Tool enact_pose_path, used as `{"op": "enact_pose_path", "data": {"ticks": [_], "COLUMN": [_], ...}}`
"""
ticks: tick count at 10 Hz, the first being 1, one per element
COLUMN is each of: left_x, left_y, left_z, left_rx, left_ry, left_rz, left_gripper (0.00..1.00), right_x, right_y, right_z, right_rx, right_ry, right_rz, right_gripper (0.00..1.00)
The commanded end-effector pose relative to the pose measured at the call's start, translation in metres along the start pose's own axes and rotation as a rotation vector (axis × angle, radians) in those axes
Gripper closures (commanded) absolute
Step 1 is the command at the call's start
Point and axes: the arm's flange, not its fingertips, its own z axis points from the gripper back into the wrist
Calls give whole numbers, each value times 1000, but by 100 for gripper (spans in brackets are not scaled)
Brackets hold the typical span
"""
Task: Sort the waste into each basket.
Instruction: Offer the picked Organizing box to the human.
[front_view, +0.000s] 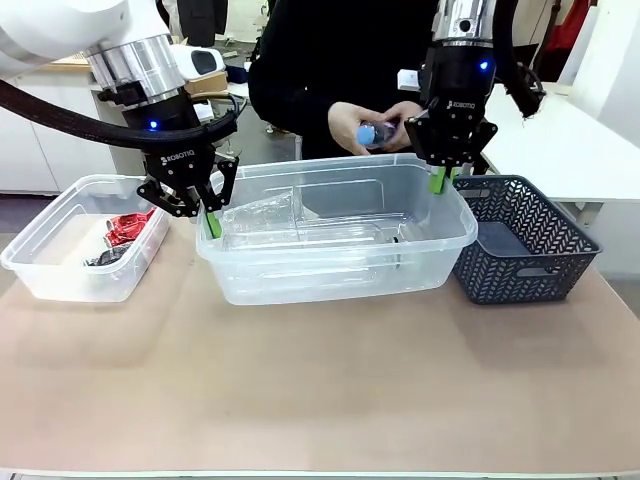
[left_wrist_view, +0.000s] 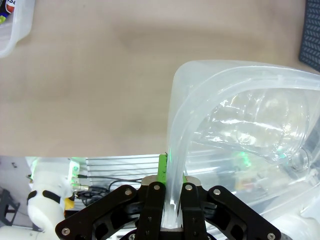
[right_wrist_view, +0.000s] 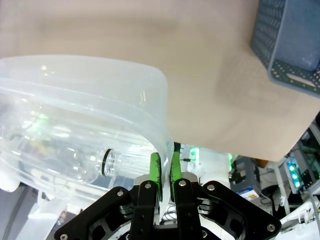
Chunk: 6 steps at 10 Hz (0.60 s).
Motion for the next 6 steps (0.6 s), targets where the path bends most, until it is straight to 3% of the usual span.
{"op": "enact_pose_path", "data": {"ticks": [1,6], "left_x": [2,2], "left_y": [-1,-1], "left_z": [3,3], "left_rx": [2,2], "left_ry": [-5,-5], "left_rz": [4,4], "left_gripper": [96,96], "right_x": [-1,-1], "right_y": [0,0], "right_z": [4,4], "right_rx": [0,0], "right_ry": [-7,-7], "right_rz": [41,41], "right_gripper": [90,90]}}
